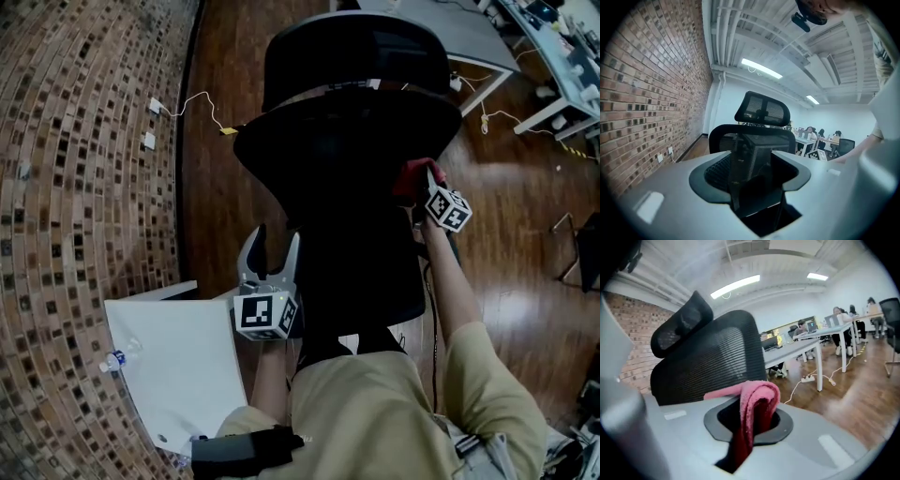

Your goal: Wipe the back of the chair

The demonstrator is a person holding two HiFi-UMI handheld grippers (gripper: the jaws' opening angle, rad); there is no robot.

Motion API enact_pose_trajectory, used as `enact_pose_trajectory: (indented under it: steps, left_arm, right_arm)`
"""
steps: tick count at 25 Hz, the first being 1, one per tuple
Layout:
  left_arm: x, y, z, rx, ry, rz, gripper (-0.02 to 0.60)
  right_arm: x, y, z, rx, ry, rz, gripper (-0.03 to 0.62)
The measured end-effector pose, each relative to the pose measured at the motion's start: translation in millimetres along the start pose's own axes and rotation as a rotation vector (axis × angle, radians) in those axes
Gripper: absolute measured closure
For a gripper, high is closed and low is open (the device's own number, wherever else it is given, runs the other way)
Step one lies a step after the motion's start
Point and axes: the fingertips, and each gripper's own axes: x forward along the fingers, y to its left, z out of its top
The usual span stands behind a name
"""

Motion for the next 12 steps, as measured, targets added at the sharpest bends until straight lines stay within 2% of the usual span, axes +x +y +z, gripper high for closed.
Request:
enact_pose_trajectory:
  steps: [3, 5, 6, 8, 11, 12]
  left_arm:
    - [1.1, -6.4, -1.0, -0.001, 0.004, -0.008, 0.337]
    - [-0.1, -6.7, -3.0, -0.003, 0.008, -0.008, 0.337]
    - [-1.0, -5.7, -4.0, -0.003, 0.009, -0.006, 0.337]
    - [-2.9, -1.2, -5.5, -0.003, 0.008, 0.002, 0.337]
    - [-6.4, 5.8, -7.0, -0.002, 0.013, 0.022, 0.337]
    - [-7.9, 7.3, -6.4, 0.001, 0.014, 0.028, 0.337]
  right_arm:
    - [-2.3, -15.8, 5.6, -0.009, 0.003, -0.023, 0.568]
    - [-1.4, 7.8, -4.0, 0.001, 0.009, 0.020, 0.568]
    - [-0.4, 32.0, -17.1, -0.003, 0.032, 0.073, 0.566]
    - [2.0, 111.6, -62.3, -0.052, 0.125, 0.251, 0.566]
    - [-2.2, 263.7, -136.7, -0.098, 0.250, 0.573, 0.566]
    - [-2.2, 303.4, -153.5, -0.099, 0.273, 0.637, 0.566]
